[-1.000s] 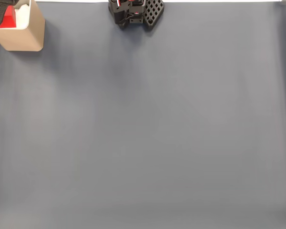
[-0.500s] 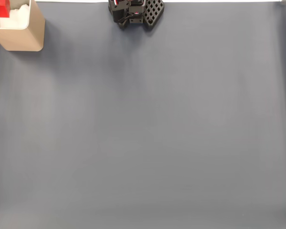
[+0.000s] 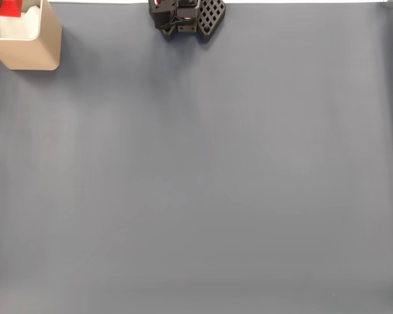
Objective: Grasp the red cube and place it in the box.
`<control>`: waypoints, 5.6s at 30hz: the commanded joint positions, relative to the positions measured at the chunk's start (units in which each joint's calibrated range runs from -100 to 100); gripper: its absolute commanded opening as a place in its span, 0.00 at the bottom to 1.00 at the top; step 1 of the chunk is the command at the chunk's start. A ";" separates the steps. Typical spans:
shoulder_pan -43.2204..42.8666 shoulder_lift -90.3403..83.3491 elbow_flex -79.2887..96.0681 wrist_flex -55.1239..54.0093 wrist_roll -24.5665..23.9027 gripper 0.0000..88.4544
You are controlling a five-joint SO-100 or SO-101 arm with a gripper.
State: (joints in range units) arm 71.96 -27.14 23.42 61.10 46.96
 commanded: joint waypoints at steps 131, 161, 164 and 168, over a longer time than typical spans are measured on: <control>-37.65 -6.66 -9.18 1.77 0.59 0.00; -69.26 -23.99 15.54 -1.34 0.54 0.00; -71.04 -25.81 18.92 -2.41 0.20 0.00; -72.60 -27.63 22.84 -3.64 -0.15 0.00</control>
State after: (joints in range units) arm 0.52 -52.50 45.93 58.95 47.06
